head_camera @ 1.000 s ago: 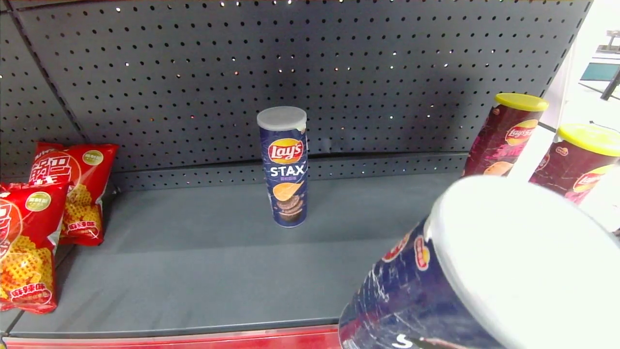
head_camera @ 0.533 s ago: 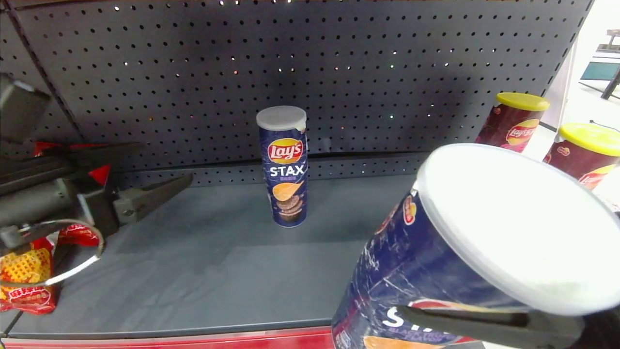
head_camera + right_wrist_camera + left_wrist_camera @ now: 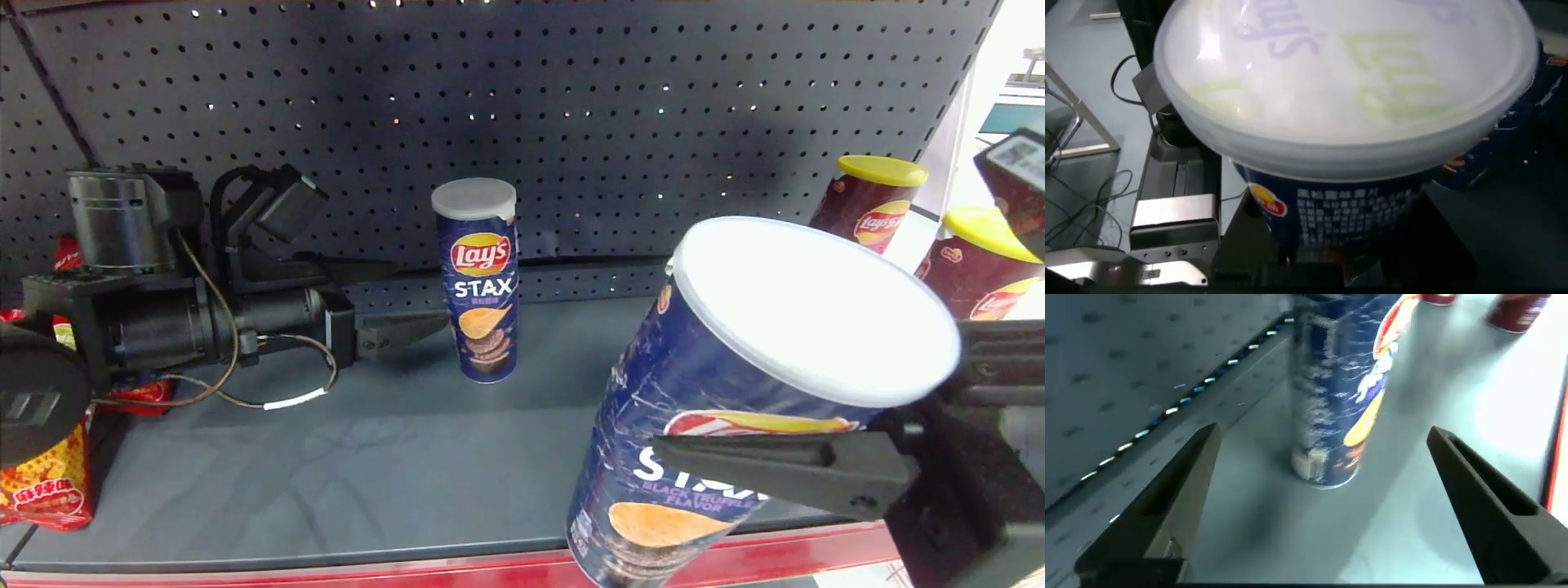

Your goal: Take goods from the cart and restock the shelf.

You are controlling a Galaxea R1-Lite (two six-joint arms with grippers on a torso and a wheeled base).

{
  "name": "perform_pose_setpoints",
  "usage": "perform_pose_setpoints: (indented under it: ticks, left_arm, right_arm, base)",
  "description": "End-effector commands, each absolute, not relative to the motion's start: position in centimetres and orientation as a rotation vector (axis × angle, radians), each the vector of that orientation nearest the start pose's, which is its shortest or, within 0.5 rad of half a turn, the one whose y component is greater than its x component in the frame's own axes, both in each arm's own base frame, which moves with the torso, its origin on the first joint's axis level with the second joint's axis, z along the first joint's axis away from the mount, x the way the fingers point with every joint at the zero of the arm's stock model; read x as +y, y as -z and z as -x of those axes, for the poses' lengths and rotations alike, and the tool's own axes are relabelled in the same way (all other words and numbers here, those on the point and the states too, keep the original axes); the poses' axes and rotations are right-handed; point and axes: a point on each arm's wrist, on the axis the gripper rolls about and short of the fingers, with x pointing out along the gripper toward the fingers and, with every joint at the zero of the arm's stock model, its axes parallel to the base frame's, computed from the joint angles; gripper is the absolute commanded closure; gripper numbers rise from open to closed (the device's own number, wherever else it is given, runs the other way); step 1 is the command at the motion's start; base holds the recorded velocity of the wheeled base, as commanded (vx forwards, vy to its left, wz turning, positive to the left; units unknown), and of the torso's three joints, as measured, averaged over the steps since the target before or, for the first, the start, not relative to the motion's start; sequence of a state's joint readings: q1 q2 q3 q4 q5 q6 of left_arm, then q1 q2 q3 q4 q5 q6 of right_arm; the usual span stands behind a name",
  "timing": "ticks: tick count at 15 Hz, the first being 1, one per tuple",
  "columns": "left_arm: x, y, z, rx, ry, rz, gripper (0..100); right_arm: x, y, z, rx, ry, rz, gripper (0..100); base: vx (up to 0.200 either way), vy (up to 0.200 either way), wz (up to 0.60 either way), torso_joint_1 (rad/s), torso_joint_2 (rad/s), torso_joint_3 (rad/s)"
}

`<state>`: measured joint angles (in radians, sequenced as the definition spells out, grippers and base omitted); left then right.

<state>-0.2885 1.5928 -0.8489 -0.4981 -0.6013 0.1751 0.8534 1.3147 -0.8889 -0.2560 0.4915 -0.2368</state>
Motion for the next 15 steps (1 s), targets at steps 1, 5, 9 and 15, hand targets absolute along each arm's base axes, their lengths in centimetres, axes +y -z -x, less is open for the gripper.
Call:
perform_pose_setpoints:
  ticks: [1,5,9,15]
  left_arm:
    - [-9.7,-20.7,-27.9,0.194,0.908,-0.119,0]
    - [-10.9,-20.0,-31.7,0.191,0.913,-0.12,0]
    - [-13.0,-19.1,-33.5,0.191,0.954,-0.123,0]
    - [-16.0,-18.2,-35.8,0.171,1.002,-0.129,0]
  right_arm:
    - [16.9,-26.8,-13.5,0.03,-1.348,0.227,100]
    - [17.4,-27.0,-14.0,0.016,-1.346,0.207,100]
    - [17.5,-26.7,-14.6,0.032,-1.333,0.209,100]
    - [17.5,-26.5,-14.7,0.041,-1.326,0.209,100]
  base:
    - [0.0,0.0,0.0,0.0,0.0,0.0]
    - [0.0,0.0,0.0,0.0,0.0,0.0]
    - [0.0,0.0,0.0,0.0,0.0,0.0]
    - [0.0,0.0,0.0,0.0,0.0,0.0]
